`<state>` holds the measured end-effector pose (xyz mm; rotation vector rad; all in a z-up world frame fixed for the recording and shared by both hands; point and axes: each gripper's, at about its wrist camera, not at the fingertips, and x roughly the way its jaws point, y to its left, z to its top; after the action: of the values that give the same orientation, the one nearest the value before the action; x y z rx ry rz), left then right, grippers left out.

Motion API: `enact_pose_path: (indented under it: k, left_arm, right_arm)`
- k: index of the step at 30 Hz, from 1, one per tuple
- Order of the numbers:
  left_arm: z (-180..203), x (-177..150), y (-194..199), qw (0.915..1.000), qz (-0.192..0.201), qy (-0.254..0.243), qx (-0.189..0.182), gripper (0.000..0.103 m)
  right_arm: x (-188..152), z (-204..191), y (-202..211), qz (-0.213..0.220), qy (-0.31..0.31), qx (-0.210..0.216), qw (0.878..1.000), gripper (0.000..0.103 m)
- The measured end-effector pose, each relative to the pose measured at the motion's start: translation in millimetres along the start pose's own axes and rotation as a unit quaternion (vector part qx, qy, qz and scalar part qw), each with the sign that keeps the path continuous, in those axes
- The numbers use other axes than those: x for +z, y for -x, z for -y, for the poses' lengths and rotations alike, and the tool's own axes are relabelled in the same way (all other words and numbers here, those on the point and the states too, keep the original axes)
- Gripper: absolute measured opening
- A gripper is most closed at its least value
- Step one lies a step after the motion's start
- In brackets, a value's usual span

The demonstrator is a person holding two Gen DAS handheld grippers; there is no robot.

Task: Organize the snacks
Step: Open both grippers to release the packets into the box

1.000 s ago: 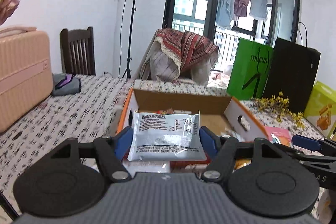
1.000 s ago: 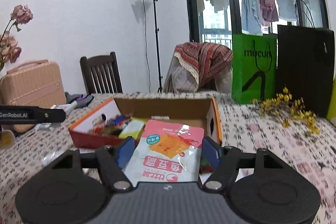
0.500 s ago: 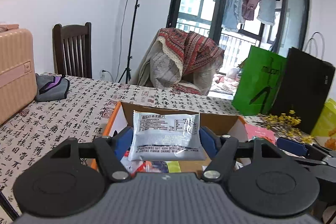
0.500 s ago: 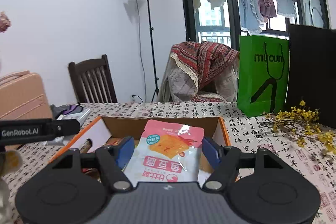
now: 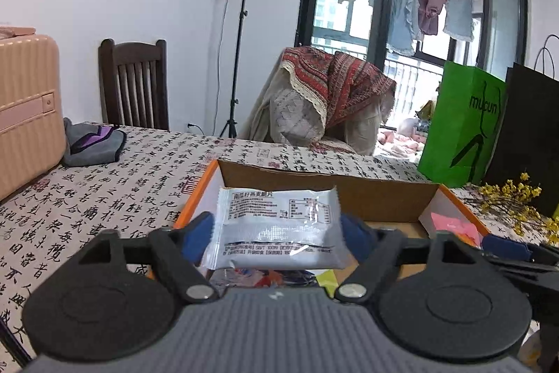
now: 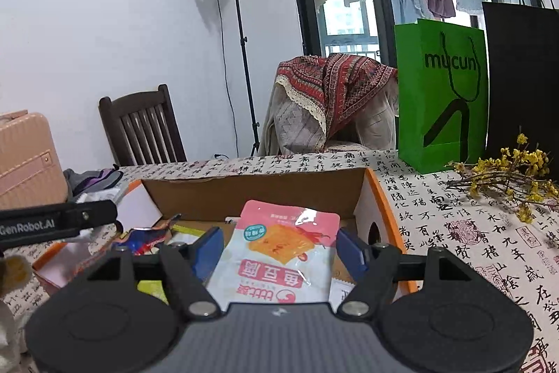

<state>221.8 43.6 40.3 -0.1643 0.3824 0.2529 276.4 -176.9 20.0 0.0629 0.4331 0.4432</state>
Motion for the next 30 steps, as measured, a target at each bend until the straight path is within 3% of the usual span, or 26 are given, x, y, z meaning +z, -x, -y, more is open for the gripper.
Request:
enact_pose_path:
  k: [1, 4, 19, 24, 30]
  left_arm:
    - [-1.1, -0.7, 1.4, 1.0000, 0.006, 0.003, 0.000, 0.102]
    - [-7.3, -1.5, 6.4, 0.9994, 0.027, 0.021, 0.000, 0.103]
    - [-9.1, 12.0, 16.9, 0.9993, 0.013, 0.036, -0.002, 0.103]
    - [-9.1, 25.0, 33.5, 0.9980, 0.002, 0.051, -0.036, 0.103]
    - [-5.2, 26.0, 56.6, 0.9978, -0.014, 0.036, -0.055, 0.103]
  right_arm:
    - [-0.3, 0.3, -0.3, -0.001, 0.000, 0.000, 1.000, 0.075]
    - [-2.3, 3.9, -0.7, -0.003, -0.005, 0.001, 1.000, 0.103]
    - [10.7, 4.8, 20.6, 0.021, 0.000, -0.019, 1.000, 0.103]
    - [26.2, 0.4, 49.0, 0.028, 0.011, -0.020, 0.999, 0.103]
    - [23.1, -7.1, 76.8, 0.020, 0.046, -0.033, 0.998, 0.103]
